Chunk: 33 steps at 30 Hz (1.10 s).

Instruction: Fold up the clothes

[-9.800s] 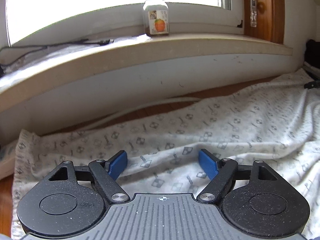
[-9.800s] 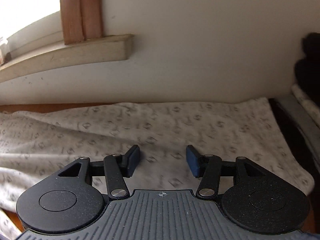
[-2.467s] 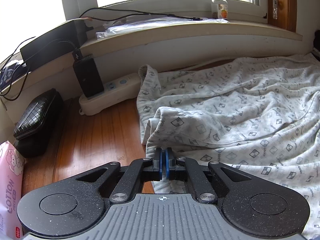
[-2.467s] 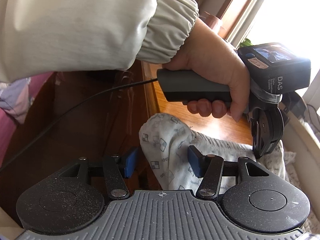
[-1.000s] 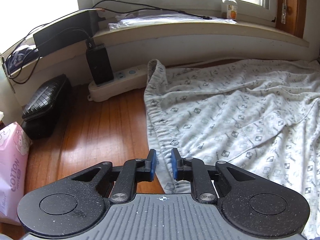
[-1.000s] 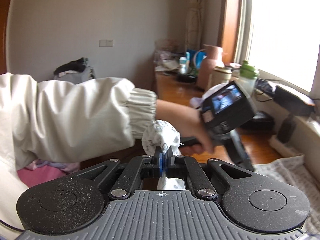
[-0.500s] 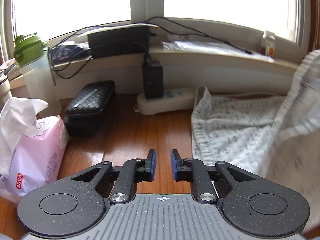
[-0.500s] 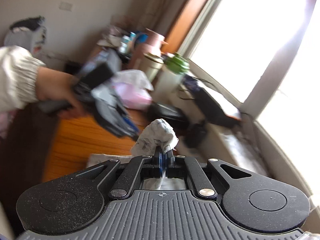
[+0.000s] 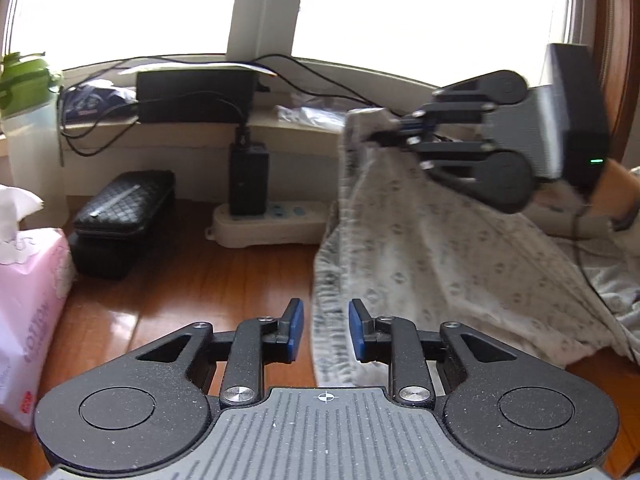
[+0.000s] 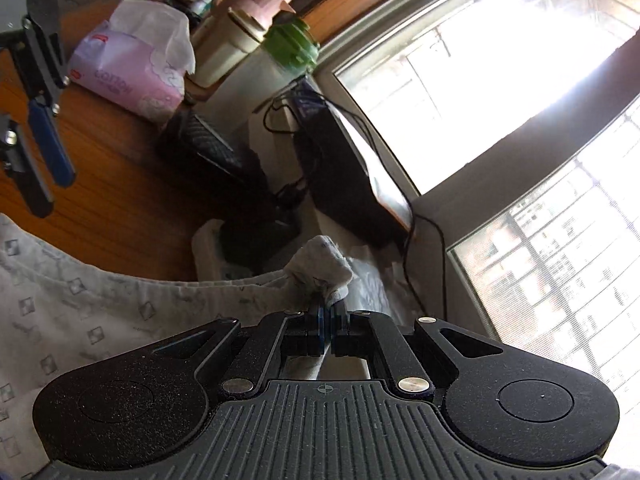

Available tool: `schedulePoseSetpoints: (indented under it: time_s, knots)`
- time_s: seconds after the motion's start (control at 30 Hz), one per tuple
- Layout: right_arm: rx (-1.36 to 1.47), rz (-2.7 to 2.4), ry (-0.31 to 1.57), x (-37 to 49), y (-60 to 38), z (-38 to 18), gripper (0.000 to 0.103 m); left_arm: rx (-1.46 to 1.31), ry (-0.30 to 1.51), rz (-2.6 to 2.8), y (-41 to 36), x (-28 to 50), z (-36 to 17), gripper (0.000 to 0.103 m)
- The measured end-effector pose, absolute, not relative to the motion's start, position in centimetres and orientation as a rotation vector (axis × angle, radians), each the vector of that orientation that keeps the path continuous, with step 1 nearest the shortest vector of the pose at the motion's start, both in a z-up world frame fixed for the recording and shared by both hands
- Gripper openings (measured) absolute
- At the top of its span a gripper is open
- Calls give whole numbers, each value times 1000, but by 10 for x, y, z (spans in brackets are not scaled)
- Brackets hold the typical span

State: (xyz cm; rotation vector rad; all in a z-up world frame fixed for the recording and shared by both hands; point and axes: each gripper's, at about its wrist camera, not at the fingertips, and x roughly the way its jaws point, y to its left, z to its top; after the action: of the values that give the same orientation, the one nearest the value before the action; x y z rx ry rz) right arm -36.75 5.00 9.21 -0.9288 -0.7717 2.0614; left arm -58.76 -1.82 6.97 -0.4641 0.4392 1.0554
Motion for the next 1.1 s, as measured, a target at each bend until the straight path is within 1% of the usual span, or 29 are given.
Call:
schedulePoseSetpoints:
  time_s: [0.1, 0.17, 0.2, 0.23, 0.27, 0.3, 0.33, 0.37, 0.4, 0.43, 0.53, 0.63, 0.9, 1.1]
  knots:
    - [-968, 2054, -730, -371, 65, 69, 4, -472, 462, 1028, -14, -577, 63, 27]
    - [-997, 2055, -673, -373, 74, 56, 7, -470, 479, 1026, -12, -572, 59, 27]
    - [-1018, 2051, -635, -372, 76, 53, 12, -469, 483, 1026, -11, -570, 57, 27]
    - [-1023, 2056, -600, -369, 77, 52, 20, -463, 485, 1031, -10, -568, 56, 27]
    - [-1007, 2065, -570, -364, 77, 55, 26, -452, 490, 1038, -11, -566, 57, 27]
    - [-978, 2073, -536, -357, 76, 60, 37, -440, 493, 1041, -11, -563, 58, 27]
    - [-958, 2094, -476, -348, 75, 67, 39, -430, 491, 1041, -11, -559, 59, 33]
    - [-939, 2114, -413, -340, 75, 74, 41, -419, 490, 1041, -11, -555, 60, 43]
    - [-921, 2122, -379, -330, 72, 80, 43, -413, 488, 1036, -9, -550, 61, 47]
    - [-903, 2128, -347, -321, 70, 86, 43, -405, 489, 1031, -8, -544, 62, 50]
    - [-891, 2137, -263, -288, 53, 97, 43, -386, 502, 1008, -4, -524, 61, 50]
    - [-881, 2145, -180, -255, 37, 107, 43, -354, 528, 1002, -1, -503, 54, 54]
    - [-935, 2105, -8, -175, -44, 121, 43, -302, 575, 1008, 6, -466, 38, 54]
    - [-981, 2030, -5, -130, -119, 150, 43, -323, 535, 986, 2, -463, 37, 54]
